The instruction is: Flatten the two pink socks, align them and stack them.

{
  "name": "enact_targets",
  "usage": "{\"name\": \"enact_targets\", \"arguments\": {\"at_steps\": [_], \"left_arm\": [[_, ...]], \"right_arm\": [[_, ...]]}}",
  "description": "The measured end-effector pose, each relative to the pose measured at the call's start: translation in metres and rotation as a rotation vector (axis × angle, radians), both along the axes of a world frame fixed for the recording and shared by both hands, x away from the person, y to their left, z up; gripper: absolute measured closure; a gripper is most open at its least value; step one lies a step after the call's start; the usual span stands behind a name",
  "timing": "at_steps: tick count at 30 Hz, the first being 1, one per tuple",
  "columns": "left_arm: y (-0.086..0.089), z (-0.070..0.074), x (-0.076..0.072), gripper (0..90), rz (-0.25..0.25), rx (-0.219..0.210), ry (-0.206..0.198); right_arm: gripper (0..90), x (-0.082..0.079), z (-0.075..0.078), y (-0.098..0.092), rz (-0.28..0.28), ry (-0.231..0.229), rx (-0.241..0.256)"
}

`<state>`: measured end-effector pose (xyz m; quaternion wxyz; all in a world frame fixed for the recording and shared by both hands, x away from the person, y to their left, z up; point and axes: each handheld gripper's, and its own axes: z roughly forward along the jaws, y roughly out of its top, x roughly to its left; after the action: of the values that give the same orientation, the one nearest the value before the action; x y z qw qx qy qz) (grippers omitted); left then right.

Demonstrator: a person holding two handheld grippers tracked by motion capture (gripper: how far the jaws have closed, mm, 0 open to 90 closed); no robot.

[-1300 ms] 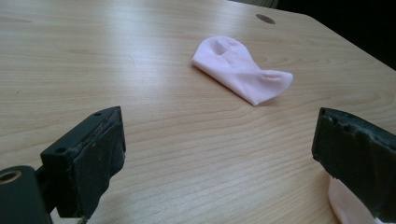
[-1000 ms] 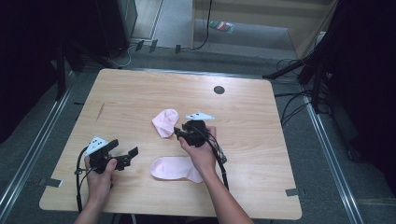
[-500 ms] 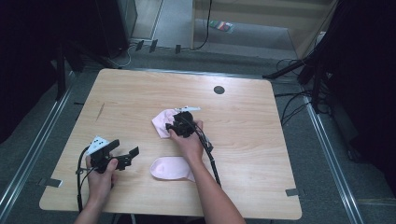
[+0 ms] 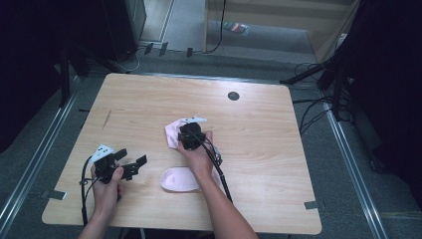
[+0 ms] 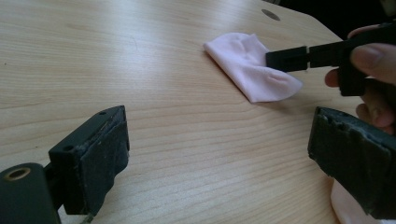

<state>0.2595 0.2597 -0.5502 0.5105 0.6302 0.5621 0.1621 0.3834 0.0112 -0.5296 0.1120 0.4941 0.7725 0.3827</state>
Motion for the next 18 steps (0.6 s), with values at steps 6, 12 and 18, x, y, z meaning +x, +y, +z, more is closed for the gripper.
{"name": "enact_targets", "arguments": {"at_steps": [6, 12, 18], "left_arm": [[-0.004, 0.002, 0.008, 6.6, -0.014, 0.012, 0.021], [-0.014, 0.004, 0.029, 7.0, -0.018, 0.032, 0.049], [-0.031, 0.006, 0.049, 13.6, -0.02, 0.076, 0.032]], "right_arm": [[86.5, -0.002, 0.026, -0.003, 0.002, -0.011, 0.06], [86.5, -0.005, 0.057, 0.003, 0.03, -0.031, 0.089], [86.5, -0.008, 0.078, 0.008, 0.05, -0.04, 0.107]]}}
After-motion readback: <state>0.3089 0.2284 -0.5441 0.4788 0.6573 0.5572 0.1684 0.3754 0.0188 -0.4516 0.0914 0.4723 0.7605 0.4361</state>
